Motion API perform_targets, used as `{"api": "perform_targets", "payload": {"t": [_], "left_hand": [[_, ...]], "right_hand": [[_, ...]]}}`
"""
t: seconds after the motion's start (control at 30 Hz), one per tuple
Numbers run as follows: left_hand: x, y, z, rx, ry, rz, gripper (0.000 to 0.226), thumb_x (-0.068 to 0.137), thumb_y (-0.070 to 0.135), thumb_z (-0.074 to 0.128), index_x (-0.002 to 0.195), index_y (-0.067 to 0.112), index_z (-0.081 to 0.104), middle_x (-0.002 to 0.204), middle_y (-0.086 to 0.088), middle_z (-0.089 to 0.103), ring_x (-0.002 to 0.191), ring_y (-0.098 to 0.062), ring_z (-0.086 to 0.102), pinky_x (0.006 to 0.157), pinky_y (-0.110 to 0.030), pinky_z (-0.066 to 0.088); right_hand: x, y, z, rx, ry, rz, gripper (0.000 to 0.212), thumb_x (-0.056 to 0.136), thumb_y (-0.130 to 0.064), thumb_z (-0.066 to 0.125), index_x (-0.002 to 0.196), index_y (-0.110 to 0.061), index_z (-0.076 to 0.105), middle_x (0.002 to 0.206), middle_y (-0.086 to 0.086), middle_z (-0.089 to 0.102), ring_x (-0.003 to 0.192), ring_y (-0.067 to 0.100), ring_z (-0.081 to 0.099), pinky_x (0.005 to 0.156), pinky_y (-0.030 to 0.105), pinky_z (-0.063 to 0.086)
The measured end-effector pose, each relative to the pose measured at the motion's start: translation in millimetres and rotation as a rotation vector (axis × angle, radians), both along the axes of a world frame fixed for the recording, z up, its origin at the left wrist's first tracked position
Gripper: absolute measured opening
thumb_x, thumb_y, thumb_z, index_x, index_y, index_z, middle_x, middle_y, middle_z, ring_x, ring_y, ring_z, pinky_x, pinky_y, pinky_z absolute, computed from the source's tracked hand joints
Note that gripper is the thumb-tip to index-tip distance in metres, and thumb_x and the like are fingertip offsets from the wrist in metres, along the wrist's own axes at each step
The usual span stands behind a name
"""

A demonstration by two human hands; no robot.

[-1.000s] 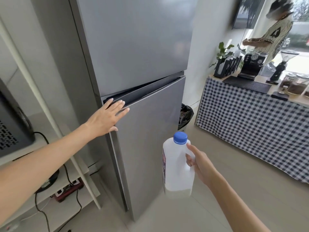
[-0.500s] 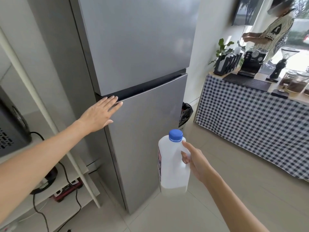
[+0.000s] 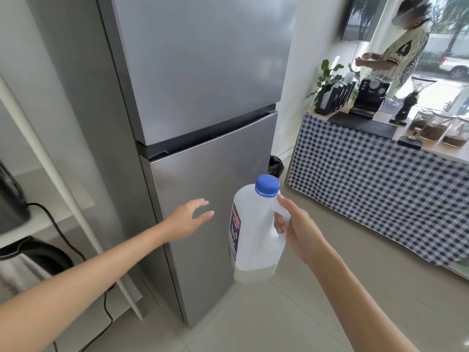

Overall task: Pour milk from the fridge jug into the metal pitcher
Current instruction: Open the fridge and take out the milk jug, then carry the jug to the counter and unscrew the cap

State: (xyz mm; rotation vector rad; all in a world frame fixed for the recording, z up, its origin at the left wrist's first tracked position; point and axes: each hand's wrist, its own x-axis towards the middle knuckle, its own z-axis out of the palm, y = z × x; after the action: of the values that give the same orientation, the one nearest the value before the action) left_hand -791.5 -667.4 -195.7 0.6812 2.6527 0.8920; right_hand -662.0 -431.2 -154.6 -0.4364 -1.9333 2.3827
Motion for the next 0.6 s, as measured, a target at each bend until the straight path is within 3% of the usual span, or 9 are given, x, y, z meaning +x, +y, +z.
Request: {"api": "perform_targets", "payload": {"t": [0.13, 0.27, 0.33, 0.4, 0.5, 0.6], "left_hand": [[10.4, 22.9, -40.6, 0.27, -0.61, 0.038, 0.061, 0.095, 0.05, 0.039, 0.141, 0.01, 0.038, 0.146, -0.004, 0.043, 0.132, -0.015, 0.041, 0.112, -0.032, 0.03], [24.6, 50.0, -66.6, 0.426, -0.92, 0.042, 0.052, 0.095, 0.051, 0.037, 0.119, 0.009, 0.056, 0.118, -0.004, 0.063, 0.109, -0.017, 0.058, 0.104, -0.037, 0.039], [32.2, 70.7, -73.2, 0.517, -1.075, 0.046, 0.053, 0.094, 0.05, 0.04, 0.117, 0.006, 0.059, 0.109, -0.008, 0.065, 0.1, -0.022, 0.061, 0.097, -0.037, 0.046], [40.4, 92.1, -76.6, 0.563, -1.168, 0.049, 0.044, 0.096, 0.044, 0.042, 0.11, 0.006, 0.06, 0.092, -0.007, 0.067, 0.084, -0.021, 0.064, 0.084, -0.034, 0.054], [55.5, 122.9, -75.3, 0.523, -1.206, 0.039, 0.029, 0.095, 0.03, 0.044, 0.098, 0.006, 0.06, 0.069, -0.003, 0.067, 0.061, -0.016, 0.066, 0.062, -0.027, 0.054], [73.4, 156.3, -74.7, 0.466, -1.24, -0.014, 0.031, 0.095, 0.028, 0.041, 0.084, 0.008, 0.062, 0.059, -0.002, 0.064, 0.054, -0.015, 0.063, 0.064, -0.029, 0.053]], "right_hand": [[6.2, 5.2, 9.2, -0.009, 0.03, -0.012, 0.03, 0.095, -0.039, 0.052, 0.095, -0.013, 0.068, 0.055, -0.006, 0.037, 0.058, 0.013, 0.025, 0.066, 0.03, 0.022], [16.7, 14.4, 11.4, 0.002, 0.049, -0.048, 0.03, 0.096, -0.038, 0.051, 0.095, -0.011, 0.065, 0.054, -0.006, 0.036, 0.059, 0.014, 0.022, 0.066, 0.03, 0.022], [24.8, 20.4, 10.7, 0.004, 0.048, -0.066, 0.03, 0.095, -0.039, 0.052, 0.092, -0.012, 0.067, 0.055, -0.006, 0.035, 0.061, 0.015, 0.02, 0.066, 0.031, 0.021], [35.9, 27.7, 9.8, 0.001, 0.045, -0.082, 0.03, 0.09, -0.042, 0.055, 0.083, -0.017, 0.072, 0.056, -0.006, 0.034, 0.063, 0.016, 0.019, 0.067, 0.031, 0.021], [56.6, 44.8, 8.9, 0.009, 0.035, -0.136, 0.031, 0.086, -0.044, 0.056, 0.079, -0.019, 0.071, 0.057, -0.004, 0.032, 0.065, 0.018, 0.017, 0.067, 0.03, 0.022], [83.0, 68.5, 6.6, 0.015, 0.019, -0.228, 0.031, 0.092, -0.04, 0.054, 0.086, -0.013, 0.067, 0.055, -0.004, 0.033, 0.062, 0.017, 0.018, 0.066, 0.029, 0.024]]}}
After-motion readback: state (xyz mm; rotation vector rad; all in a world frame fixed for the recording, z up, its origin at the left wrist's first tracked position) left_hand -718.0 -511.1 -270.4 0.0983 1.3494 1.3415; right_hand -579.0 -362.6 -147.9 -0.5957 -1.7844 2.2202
